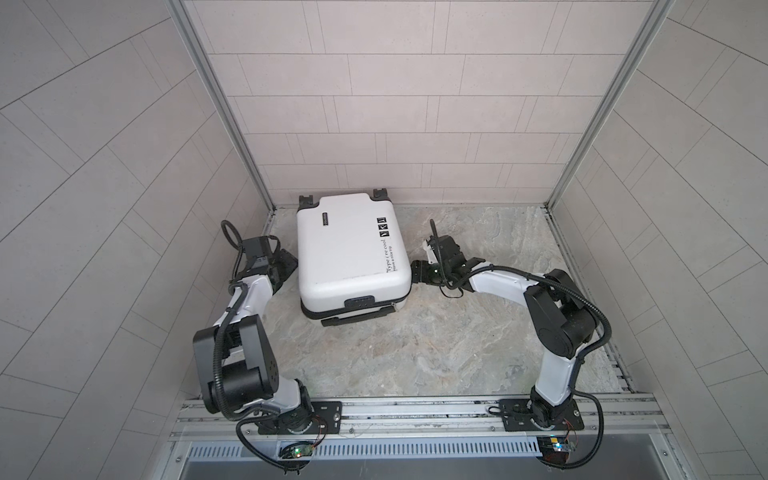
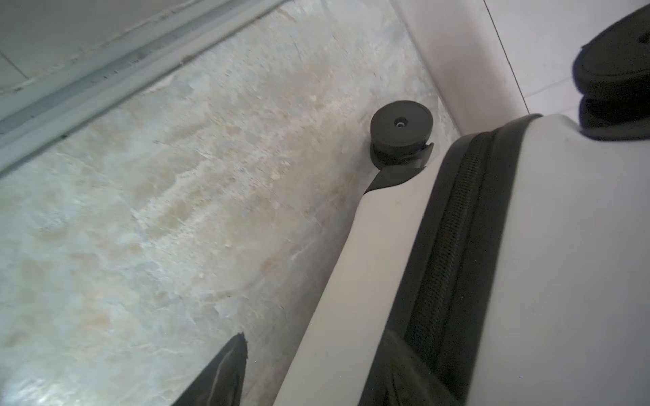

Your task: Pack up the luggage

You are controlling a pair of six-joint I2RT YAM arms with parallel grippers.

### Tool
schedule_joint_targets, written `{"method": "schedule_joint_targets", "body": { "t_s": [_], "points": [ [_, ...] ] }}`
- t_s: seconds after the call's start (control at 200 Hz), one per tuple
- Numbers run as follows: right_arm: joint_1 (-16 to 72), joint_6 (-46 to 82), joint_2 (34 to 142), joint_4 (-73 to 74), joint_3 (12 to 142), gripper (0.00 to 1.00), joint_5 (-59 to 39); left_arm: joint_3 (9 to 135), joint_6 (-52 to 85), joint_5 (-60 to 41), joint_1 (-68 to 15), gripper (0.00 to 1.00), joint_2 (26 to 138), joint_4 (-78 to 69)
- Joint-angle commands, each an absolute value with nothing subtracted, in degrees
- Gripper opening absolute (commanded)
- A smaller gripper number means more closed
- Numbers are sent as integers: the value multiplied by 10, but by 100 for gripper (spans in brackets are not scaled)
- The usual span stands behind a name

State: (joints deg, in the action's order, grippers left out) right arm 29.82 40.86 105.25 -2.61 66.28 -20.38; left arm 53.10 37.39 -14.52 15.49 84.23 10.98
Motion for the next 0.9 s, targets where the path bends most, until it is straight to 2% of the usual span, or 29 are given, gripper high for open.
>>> {"method": "schedule_joint_targets", "body": {
  "t_s": [0.0, 0.22, 0.35, 0.51, 0.711, 0.891],
  "points": [
    [303, 393, 1010, -33, 647, 76, -230, 533, 389, -222, 70, 66, 865, 99],
    [267, 356, 947, -81, 604, 76, -212, 561, 438, -201, -15, 66, 915, 48],
    [231, 348, 920, -101, 580, 76, -210, 539, 467, -171, -25, 66, 880, 22],
    [182, 339, 872, -122, 539, 76, -202, 508, 453, -106, -16, 67, 766, 75],
    [144, 322, 794, -155, 490, 76, -174, 409, 499, -129, -26, 65, 582, 112],
    [155, 318, 703, -155, 433, 70, -172, 327, 606, -56, -124, 64, 326, 198]
  ]
}}
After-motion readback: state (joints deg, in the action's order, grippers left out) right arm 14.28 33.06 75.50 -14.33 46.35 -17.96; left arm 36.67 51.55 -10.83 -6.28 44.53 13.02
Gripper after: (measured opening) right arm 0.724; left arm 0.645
